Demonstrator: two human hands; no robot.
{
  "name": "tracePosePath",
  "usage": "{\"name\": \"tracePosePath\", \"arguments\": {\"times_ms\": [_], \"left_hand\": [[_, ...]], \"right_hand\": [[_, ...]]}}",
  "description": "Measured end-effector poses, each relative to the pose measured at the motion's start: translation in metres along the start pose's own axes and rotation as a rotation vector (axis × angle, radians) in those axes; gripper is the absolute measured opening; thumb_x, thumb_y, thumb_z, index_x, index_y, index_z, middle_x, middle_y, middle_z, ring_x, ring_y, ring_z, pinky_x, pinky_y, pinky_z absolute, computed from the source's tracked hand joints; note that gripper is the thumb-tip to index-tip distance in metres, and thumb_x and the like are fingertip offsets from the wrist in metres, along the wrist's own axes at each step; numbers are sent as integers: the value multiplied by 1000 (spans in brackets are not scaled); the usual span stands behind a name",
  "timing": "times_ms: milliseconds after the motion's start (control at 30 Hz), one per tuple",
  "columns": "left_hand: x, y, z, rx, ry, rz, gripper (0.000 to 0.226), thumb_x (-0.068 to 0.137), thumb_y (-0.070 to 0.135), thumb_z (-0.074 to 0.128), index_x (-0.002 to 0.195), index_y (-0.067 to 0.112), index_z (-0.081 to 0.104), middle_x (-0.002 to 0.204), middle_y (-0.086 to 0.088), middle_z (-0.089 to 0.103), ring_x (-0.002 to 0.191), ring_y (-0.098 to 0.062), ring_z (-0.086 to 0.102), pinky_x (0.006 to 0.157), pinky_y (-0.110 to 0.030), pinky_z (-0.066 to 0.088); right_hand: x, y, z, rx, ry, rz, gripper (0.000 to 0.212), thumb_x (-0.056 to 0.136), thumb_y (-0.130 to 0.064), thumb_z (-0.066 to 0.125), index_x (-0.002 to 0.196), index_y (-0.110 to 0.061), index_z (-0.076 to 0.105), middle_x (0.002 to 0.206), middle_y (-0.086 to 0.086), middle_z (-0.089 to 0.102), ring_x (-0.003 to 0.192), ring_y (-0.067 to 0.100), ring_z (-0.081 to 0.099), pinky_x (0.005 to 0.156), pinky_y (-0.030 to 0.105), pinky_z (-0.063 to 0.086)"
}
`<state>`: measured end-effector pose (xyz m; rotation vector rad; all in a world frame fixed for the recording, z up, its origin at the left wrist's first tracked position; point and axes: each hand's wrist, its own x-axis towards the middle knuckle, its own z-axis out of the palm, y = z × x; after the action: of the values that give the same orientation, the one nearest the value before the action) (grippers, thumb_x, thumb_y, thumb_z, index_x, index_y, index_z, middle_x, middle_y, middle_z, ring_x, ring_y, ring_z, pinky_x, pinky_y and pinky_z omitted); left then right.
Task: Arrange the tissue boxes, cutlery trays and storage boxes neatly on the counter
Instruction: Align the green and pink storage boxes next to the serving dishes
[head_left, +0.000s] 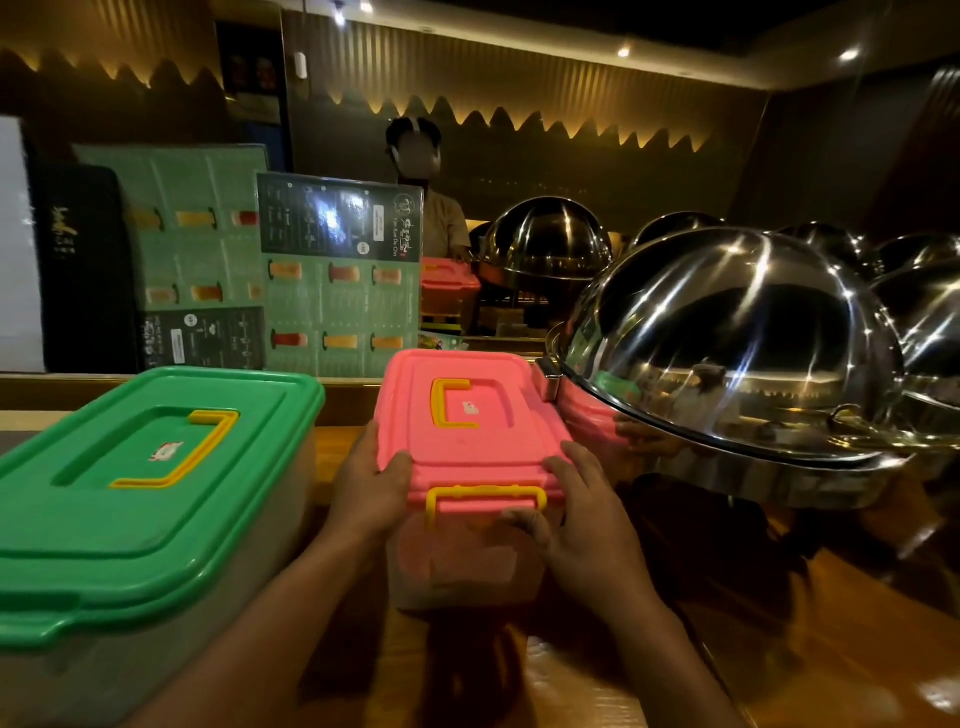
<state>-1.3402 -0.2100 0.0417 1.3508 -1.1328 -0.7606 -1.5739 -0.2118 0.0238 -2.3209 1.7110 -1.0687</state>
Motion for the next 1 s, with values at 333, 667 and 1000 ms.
{"name": "tracePosePath", "arguments": {"times_ms": [333,667,1000], "left_hand": [[26,-3,7,43,9,-41,46,100,16,47,145,25,46,126,-4,64,111,-22,63,69,-21,49],[21,7,3,113,-17,-33,44,100,24,50,144,24,45,129,-4,63,116,-26,62,90,-38,53],[-26,61,-93,403,-79,231,66,97,34,60,155,18,33,160,-6,36,143,-19,36,117,-41,32]], "right_hand": [[25,2,7,18,-59,33,87,76,-78,50,140,-21,44,161,2,23,147,22,22,109,48,40],[26,4,7,-12,-35,16,95,75,-85,43,141,-17,45,160,7,28,145,28,27,109,51,39],[-1,-90,12,52,157,-89,71,83,-65,52,133,-14,53,130,12,56,121,30,51,100,47,44]]}}
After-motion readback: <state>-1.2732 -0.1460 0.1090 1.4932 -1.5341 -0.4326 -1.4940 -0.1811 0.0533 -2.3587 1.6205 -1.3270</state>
